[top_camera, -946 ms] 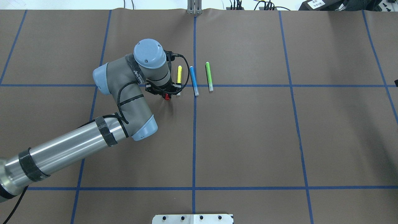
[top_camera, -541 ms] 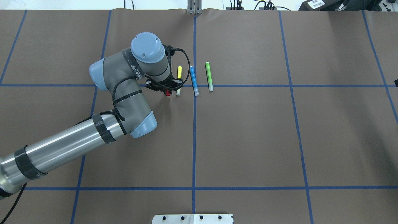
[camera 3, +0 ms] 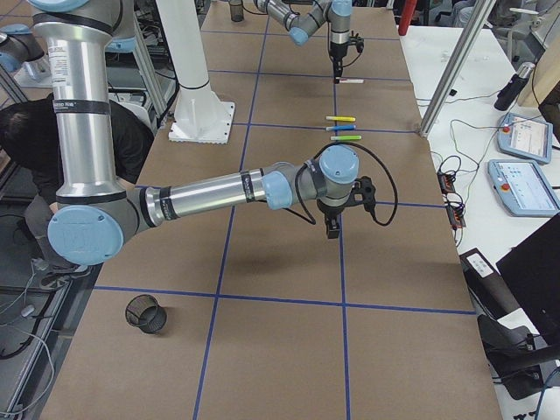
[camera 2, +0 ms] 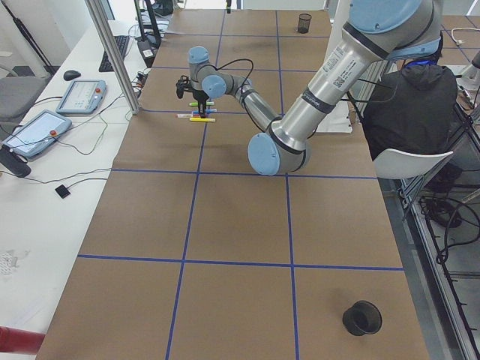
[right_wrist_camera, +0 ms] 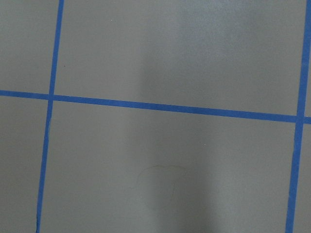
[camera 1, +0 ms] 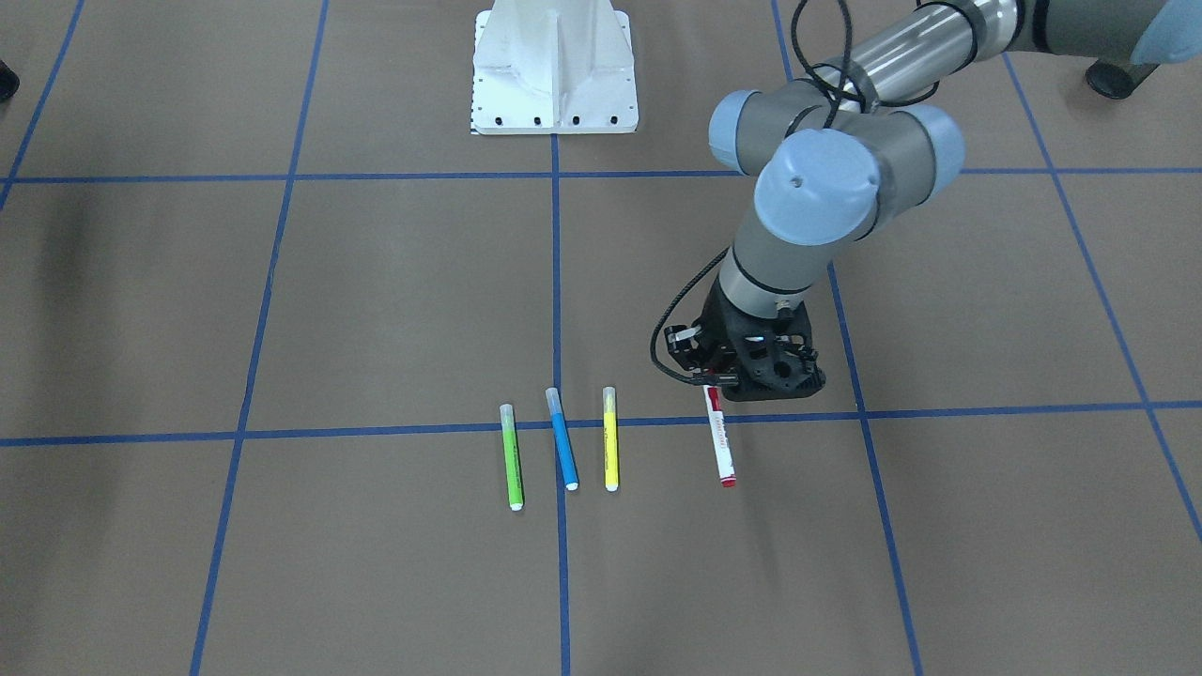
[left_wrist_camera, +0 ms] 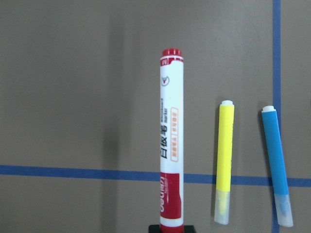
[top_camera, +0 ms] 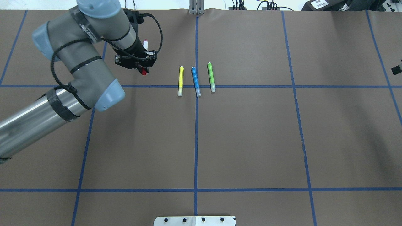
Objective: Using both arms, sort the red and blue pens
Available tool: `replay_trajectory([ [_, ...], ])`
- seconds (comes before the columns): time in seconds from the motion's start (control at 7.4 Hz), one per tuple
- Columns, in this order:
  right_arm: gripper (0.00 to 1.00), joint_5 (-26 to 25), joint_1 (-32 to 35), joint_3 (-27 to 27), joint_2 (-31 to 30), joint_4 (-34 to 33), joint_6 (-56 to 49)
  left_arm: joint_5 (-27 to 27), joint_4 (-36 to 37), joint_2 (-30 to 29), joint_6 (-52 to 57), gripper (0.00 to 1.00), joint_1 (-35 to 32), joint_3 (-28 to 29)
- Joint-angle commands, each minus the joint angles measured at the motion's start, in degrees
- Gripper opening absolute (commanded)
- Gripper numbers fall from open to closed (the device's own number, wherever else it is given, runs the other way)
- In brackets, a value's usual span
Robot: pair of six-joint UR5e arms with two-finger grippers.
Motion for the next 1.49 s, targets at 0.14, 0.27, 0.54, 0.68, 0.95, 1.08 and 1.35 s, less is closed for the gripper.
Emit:
replay_trajectory([
  [0.14,1.00,-4.14,-8.43,-0.58,9.72,-0.26,10.58,-5.83,1.00,4.72,13.24,0.00,-9.94,-2.07],
  [0.27,1.00,-4.95,-9.69,-0.15,11.58,-0.17,15.16,-7.43,1.09,5.42,14.74,0.00,-11.63,-2.24],
  [0.54,1.00,-4.87,-11.37,3.25,10.19,-0.34,19.21,-9.28,1.18,5.69,24.38,0.00,-15.50,1.70],
  [0.68,1.00,-5.22,-13.03,4.50,11.14,-0.26,20.90,-10.08,3.09,4.99,24.42,0.00,-16.21,1.28],
  [0.95,1.00,-11.16,-18.29,4.61,15.08,-0.26,24.50,-13.75,3.29,6.47,26.69,0.00,-19.44,1.63],
  [1.08,1.00,-13.20,-22.32,4.00,18.76,-0.26,31.05,-15.43,3.29,8.22,28.88,0.00,-20.94,1.63],
  [1.35,1.00,-17.87,-28.75,-0.72,27.19,-0.44,38.63,-15.45,3.29,8.41,29.34,0.00,-22.27,2.33],
])
